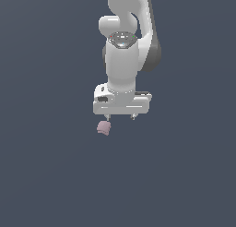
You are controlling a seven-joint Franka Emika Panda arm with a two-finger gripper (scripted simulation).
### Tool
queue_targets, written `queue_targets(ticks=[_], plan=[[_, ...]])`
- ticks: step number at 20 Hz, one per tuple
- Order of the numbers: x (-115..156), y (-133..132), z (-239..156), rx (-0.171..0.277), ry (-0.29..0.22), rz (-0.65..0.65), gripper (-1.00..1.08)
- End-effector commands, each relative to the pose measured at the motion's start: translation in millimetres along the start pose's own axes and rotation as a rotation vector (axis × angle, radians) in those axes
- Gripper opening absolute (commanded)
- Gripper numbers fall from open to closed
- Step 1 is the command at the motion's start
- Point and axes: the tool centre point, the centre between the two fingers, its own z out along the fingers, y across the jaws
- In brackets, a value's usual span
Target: Pick up the object and move it to a goal position.
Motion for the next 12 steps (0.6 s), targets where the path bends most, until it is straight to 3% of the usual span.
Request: queue_targets(ticks=[1,12], plan=[[0.0,0.0,0.0,0.000,0.000,0.000,1.00],[9.2,26.7,-23.7,-0.019,0.041,0.059,1.00]])
